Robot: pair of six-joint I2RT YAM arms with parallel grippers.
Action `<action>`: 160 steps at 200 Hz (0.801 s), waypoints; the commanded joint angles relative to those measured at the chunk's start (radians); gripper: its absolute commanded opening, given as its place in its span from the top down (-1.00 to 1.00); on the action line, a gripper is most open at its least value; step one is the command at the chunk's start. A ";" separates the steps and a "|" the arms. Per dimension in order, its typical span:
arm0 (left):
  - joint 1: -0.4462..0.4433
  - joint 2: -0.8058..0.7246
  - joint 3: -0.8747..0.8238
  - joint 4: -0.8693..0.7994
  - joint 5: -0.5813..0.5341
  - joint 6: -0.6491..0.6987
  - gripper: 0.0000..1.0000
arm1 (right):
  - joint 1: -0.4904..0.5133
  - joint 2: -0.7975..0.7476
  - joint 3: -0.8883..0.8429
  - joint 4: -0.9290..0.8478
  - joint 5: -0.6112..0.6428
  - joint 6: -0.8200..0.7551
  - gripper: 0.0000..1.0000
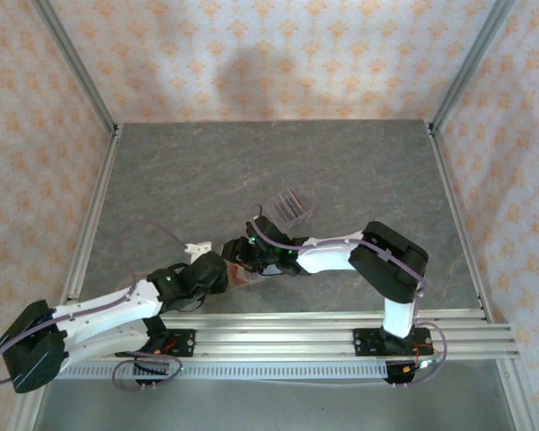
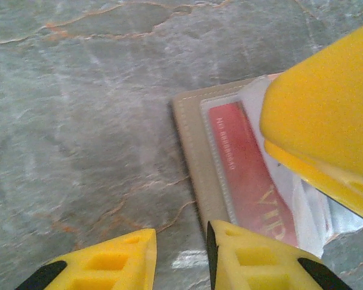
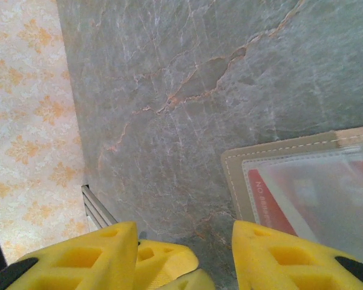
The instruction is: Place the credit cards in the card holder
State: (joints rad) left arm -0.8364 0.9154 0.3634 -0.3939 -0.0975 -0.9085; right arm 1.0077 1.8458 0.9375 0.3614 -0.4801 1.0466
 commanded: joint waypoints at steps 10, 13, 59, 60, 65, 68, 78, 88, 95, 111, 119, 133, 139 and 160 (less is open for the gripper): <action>0.025 -0.115 -0.015 -0.152 -0.054 -0.019 0.42 | 0.029 0.046 0.047 0.030 0.001 0.009 0.10; 0.027 -0.126 -0.015 -0.160 -0.055 -0.019 0.42 | 0.031 0.048 0.049 0.032 0.001 0.010 0.10; 0.067 -0.221 -0.006 -0.239 -0.047 -0.007 0.34 | 0.053 0.032 0.124 -0.066 -0.023 -0.064 0.07; 0.068 -0.223 -0.006 -0.239 -0.045 -0.007 0.34 | 0.054 0.028 0.126 -0.073 -0.022 -0.068 0.07; 0.070 -0.225 -0.005 -0.241 -0.044 -0.008 0.33 | 0.055 0.013 0.137 -0.109 -0.012 -0.091 0.05; 0.071 -0.226 -0.004 -0.243 -0.044 -0.007 0.33 | 0.057 0.002 0.143 -0.132 -0.004 -0.105 0.04; 0.074 -0.229 -0.003 -0.246 -0.043 -0.008 0.31 | 0.060 -0.035 0.157 -0.201 0.018 -0.144 0.01; 0.076 -0.230 -0.001 -0.244 -0.041 -0.007 0.29 | 0.059 -0.067 0.163 -0.249 0.033 -0.171 -0.02; 0.078 -0.230 0.000 -0.243 -0.039 -0.005 0.27 | 0.060 -0.089 0.168 -0.287 0.046 -0.190 -0.03; 0.081 -0.230 0.009 -0.243 -0.031 0.005 0.24 | 0.051 -0.130 0.170 -0.381 0.106 -0.224 -0.03; 0.082 -0.229 0.016 -0.243 -0.030 0.011 0.23 | 0.044 -0.144 0.168 -0.425 0.137 -0.235 -0.01; 0.083 -0.230 0.027 -0.239 -0.020 0.029 0.19 | 0.025 -0.161 0.149 -0.461 0.166 -0.243 0.08; 0.084 -0.230 0.032 -0.231 -0.009 0.038 0.17 | 0.019 -0.162 0.141 -0.472 0.173 -0.246 0.16; 0.085 -0.218 0.047 -0.193 0.037 0.072 0.07 | 0.006 -0.156 0.138 -0.542 0.220 -0.273 0.43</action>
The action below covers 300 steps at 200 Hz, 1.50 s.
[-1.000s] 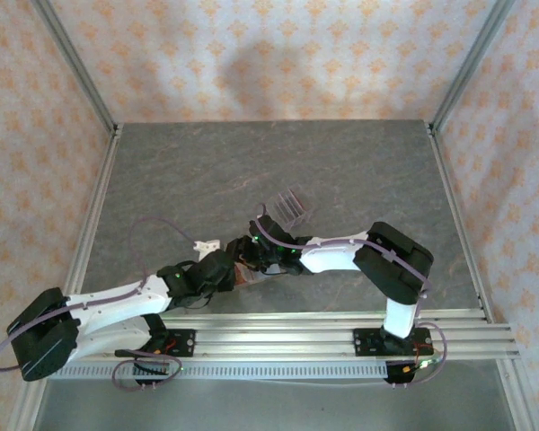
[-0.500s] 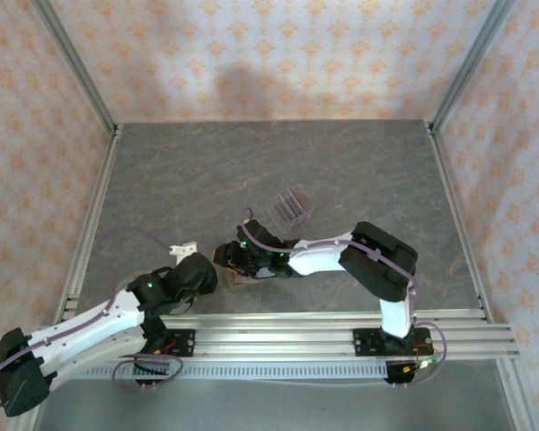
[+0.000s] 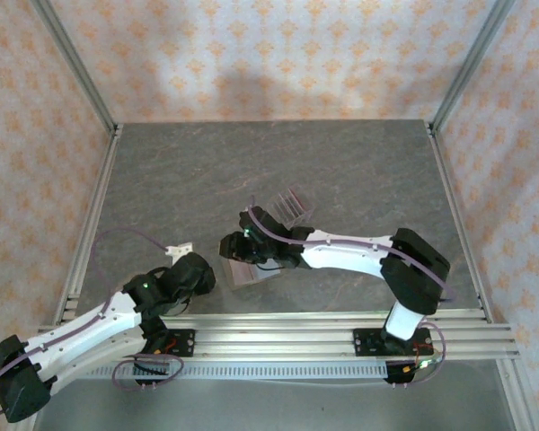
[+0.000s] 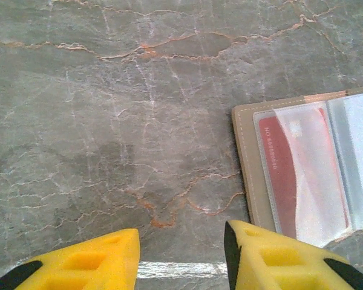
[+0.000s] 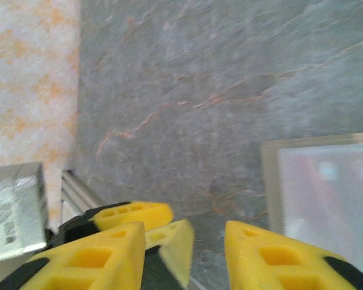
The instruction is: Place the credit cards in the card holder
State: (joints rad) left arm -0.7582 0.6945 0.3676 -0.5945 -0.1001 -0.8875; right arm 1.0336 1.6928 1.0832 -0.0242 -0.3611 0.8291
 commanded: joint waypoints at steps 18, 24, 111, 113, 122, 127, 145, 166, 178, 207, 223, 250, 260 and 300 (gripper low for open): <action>0.007 0.044 0.068 0.040 0.079 0.085 -0.05 | -0.027 0.007 -0.009 -0.208 0.157 -0.081 0.53; 0.007 0.063 0.077 0.051 0.088 0.097 -0.09 | -0.036 0.016 -0.010 -0.226 0.170 -0.088 0.55; 0.007 0.436 0.200 0.197 0.111 0.188 -0.20 | -0.092 0.111 -0.082 -0.254 0.233 -0.104 0.67; 0.007 0.442 0.201 0.197 0.110 0.190 -0.20 | -0.093 0.112 -0.084 -0.252 0.235 -0.101 0.67; 0.007 0.469 0.207 0.200 0.105 0.199 -0.20 | -0.095 0.111 -0.106 -0.250 0.253 -0.089 0.68; 0.007 0.482 0.209 0.203 0.103 0.204 -0.20 | -0.097 0.107 -0.118 -0.250 0.263 -0.078 0.69; 0.007 0.527 0.218 0.207 0.099 0.218 -0.20 | -0.101 0.071 -0.179 -0.229 0.289 -0.036 0.72; 0.007 0.558 0.221 0.224 0.099 0.229 -0.20 | -0.100 0.005 -0.253 -0.190 0.302 0.007 0.72; 0.007 0.575 0.228 0.231 0.098 0.235 -0.19 | -0.097 -0.031 -0.274 -0.186 0.309 0.019 0.71; 0.007 0.627 0.241 0.251 0.091 0.240 -0.14 | -0.088 -0.099 -0.265 -0.234 0.322 0.002 0.63; 0.006 0.656 0.252 0.259 0.096 0.245 -0.09 | -0.086 -0.109 -0.233 -0.268 0.308 -0.026 0.52; 0.007 0.610 0.254 0.242 0.099 0.236 -0.04 | -0.081 -0.124 -0.181 -0.316 0.302 -0.063 0.40; 0.007 0.566 0.255 0.213 0.085 0.230 -0.04 | -0.081 -0.136 -0.171 -0.328 0.302 -0.072 0.39; 0.008 0.413 0.267 0.127 0.043 0.234 -0.10 | -0.085 -0.192 -0.098 -0.449 0.393 -0.141 0.23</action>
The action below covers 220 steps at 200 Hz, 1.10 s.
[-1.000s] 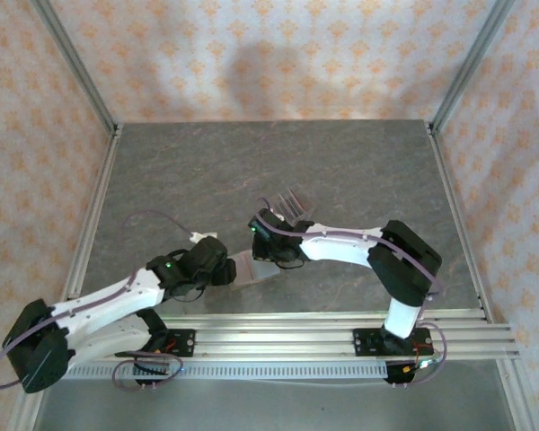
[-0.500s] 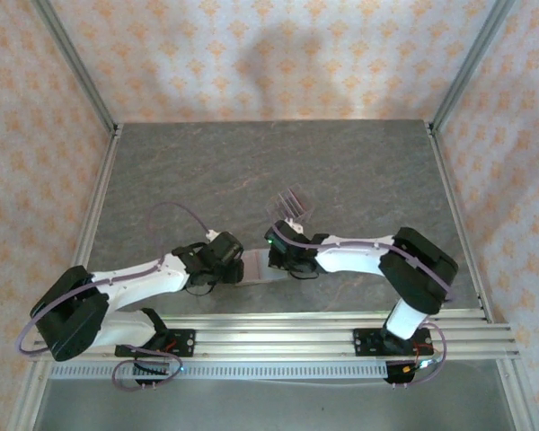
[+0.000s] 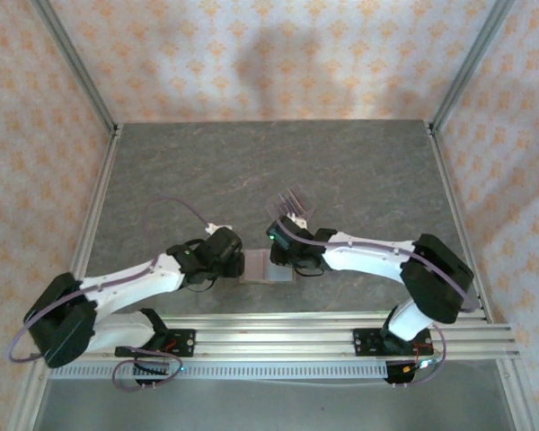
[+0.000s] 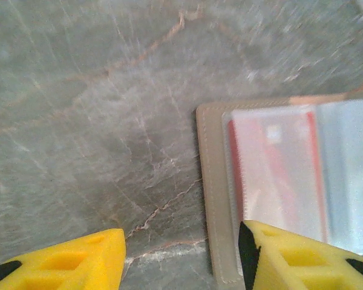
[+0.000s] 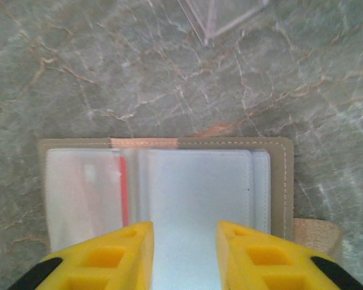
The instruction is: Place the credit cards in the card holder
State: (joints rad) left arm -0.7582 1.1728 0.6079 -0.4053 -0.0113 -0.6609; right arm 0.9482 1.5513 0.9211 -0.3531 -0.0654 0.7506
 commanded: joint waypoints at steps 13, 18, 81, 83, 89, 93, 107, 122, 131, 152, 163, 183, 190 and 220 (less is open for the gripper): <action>0.008 -0.042 0.046 -0.058 -0.025 0.019 -0.10 | -0.017 -0.057 0.101 -0.169 0.127 -0.097 0.21; 0.008 -0.024 0.056 -0.057 -0.021 0.023 -0.10 | -0.026 -0.057 0.115 -0.185 0.133 -0.112 0.21; 0.008 0.183 0.095 0.064 0.040 0.024 -0.06 | -0.154 0.012 0.295 -0.356 0.229 -0.282 0.21; 0.008 0.187 0.095 0.066 0.040 0.024 -0.06 | -0.157 0.017 0.302 -0.359 0.232 -0.286 0.21; 0.008 0.201 0.095 0.071 0.040 0.026 -0.06 | -0.164 0.030 0.321 -0.371 0.241 -0.298 0.22; 0.008 0.210 0.096 0.073 0.039 0.027 -0.06 | -0.168 0.041 0.334 -0.378 0.247 -0.306 0.22; 0.008 0.234 0.092 0.084 0.039 0.029 -0.05 | -0.182 0.077 0.379 -0.394 0.257 -0.337 0.24; 0.008 0.251 0.081 0.099 0.045 0.029 -0.04 | -0.197 0.114 0.426 -0.403 0.266 -0.371 0.25; 0.009 0.259 0.075 0.104 0.044 0.029 -0.03 | -0.205 0.142 0.461 -0.411 0.258 -0.391 0.30; 0.008 0.262 0.053 0.119 0.044 0.021 -0.02 | -0.216 0.225 0.549 -0.442 0.258 -0.434 0.35; 0.008 0.261 0.045 0.123 0.045 0.018 -0.01 | -0.219 0.265 0.595 -0.458 0.262 -0.453 0.39; 0.008 0.252 0.026 0.128 0.044 0.014 -0.01 | -0.223 0.333 0.669 -0.493 0.258 -0.476 0.47; 0.008 0.249 0.019 0.130 0.043 0.012 -0.01 | -0.223 0.349 0.685 -0.495 0.255 -0.483 0.47; 0.008 0.251 0.000 0.146 0.051 0.006 0.00 | -0.223 0.411 0.779 -0.501 0.238 -0.524 0.47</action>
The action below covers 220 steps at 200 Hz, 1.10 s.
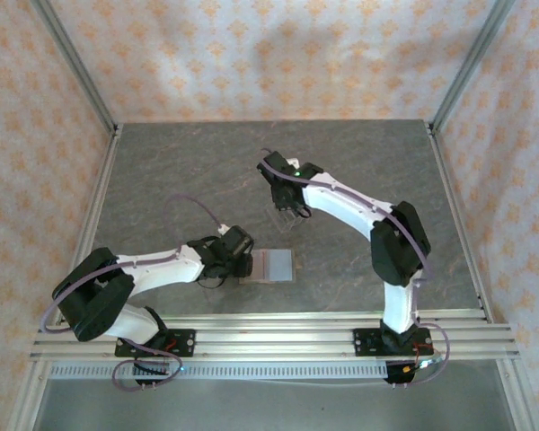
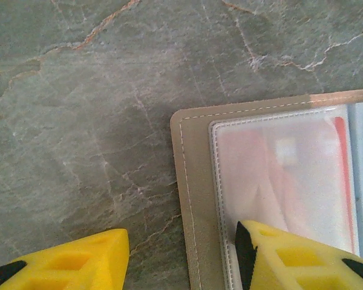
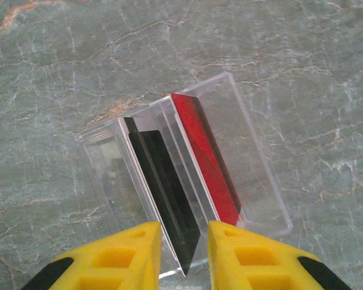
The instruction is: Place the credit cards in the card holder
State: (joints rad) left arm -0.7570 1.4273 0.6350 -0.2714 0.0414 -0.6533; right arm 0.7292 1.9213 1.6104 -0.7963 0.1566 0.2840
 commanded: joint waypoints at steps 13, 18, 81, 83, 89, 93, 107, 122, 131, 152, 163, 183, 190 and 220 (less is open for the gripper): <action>0.007 -0.004 -0.029 0.016 -0.001 -0.003 0.00 | -0.004 0.078 0.146 -0.075 0.013 -0.078 0.48; 0.007 -0.004 -0.030 0.018 -0.001 -0.005 0.00 | -0.004 0.096 0.168 -0.080 0.013 -0.086 0.48; 0.007 -0.008 -0.028 0.016 0.000 -0.002 0.00 | -0.004 0.298 0.412 -0.184 0.003 -0.152 0.54; 0.007 -0.008 -0.028 0.015 -0.001 -0.002 0.00 | -0.004 0.303 0.420 -0.188 0.003 -0.153 0.54; 0.007 -0.008 -0.028 0.015 -0.001 -0.002 0.00 | -0.004 0.320 0.441 -0.197 0.004 -0.158 0.54; 0.007 -0.008 -0.028 0.016 0.001 0.000 0.00 | -0.004 0.330 0.457 -0.204 0.007 -0.160 0.55; 0.007 -0.008 -0.028 0.018 0.001 0.000 0.00 | -0.005 0.368 0.509 -0.230 0.018 -0.167 0.59; 0.007 -0.007 -0.028 0.019 0.002 0.000 0.00 | -0.005 0.389 0.552 -0.256 0.046 -0.169 0.63; 0.007 -0.006 -0.029 0.023 0.002 -0.002 0.00 | -0.006 0.384 0.553 -0.247 0.055 -0.173 0.63; 0.007 -0.003 -0.034 0.029 0.006 -0.002 0.00 | -0.013 0.382 0.567 -0.238 0.088 -0.188 0.61; 0.007 0.000 -0.032 0.031 0.008 -0.002 0.00 | -0.019 0.402 0.600 -0.265 0.108 -0.195 0.61; 0.007 0.001 -0.032 0.035 0.009 -0.002 0.00 | -0.036 0.440 0.646 -0.313 0.112 -0.196 0.61; 0.007 0.001 -0.032 0.035 0.010 -0.003 0.00 | -0.041 0.445 0.647 -0.316 0.110 -0.198 0.61; 0.007 0.006 -0.029 0.037 0.011 -0.002 0.00 | -0.051 0.465 0.654 -0.322 0.113 -0.204 0.61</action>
State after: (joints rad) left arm -0.7570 1.4220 0.6250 -0.2562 0.0418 -0.6537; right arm 0.6868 2.3505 2.2387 -1.0523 0.2230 0.0990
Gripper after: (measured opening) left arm 0.500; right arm 0.194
